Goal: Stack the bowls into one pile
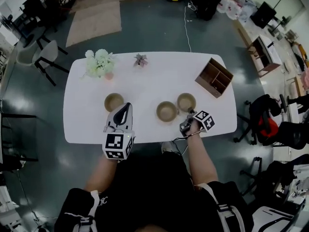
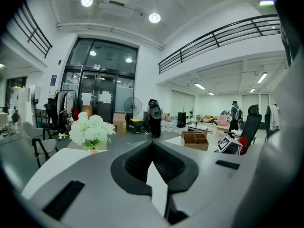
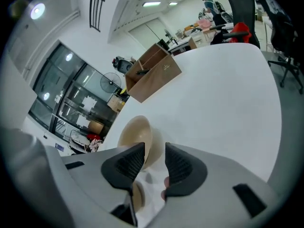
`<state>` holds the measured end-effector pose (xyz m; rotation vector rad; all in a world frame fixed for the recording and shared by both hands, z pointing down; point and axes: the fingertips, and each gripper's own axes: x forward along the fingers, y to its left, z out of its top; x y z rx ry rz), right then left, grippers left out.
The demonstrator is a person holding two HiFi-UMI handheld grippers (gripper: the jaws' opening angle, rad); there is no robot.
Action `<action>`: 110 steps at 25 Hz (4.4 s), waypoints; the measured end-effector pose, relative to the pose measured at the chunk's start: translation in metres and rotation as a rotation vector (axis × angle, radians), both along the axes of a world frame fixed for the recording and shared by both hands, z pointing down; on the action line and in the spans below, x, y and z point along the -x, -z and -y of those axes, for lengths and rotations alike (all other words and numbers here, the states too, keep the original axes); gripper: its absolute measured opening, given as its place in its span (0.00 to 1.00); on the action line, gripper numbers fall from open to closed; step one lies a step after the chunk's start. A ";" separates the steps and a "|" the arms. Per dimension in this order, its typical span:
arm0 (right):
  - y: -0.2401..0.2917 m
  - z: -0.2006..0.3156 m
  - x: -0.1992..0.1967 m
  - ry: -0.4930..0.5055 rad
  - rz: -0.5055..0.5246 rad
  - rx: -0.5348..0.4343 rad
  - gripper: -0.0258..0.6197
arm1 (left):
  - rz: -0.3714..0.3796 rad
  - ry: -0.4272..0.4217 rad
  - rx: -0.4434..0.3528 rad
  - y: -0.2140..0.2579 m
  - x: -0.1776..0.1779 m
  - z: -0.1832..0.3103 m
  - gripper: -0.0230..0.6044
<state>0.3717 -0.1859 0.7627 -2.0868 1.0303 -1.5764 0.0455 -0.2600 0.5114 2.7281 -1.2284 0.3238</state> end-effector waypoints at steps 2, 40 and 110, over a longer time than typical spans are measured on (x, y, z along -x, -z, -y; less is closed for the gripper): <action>-0.006 0.003 -0.002 0.005 0.013 0.018 0.23 | 0.002 0.024 -0.001 -0.001 0.005 0.000 0.06; 0.029 0.009 0.109 0.435 -0.210 0.158 0.12 | -0.051 0.125 0.014 0.001 0.051 -0.012 0.06; 0.126 0.099 0.525 1.398 -1.249 -0.042 0.31 | -0.112 -0.003 -0.006 0.043 0.345 0.031 0.06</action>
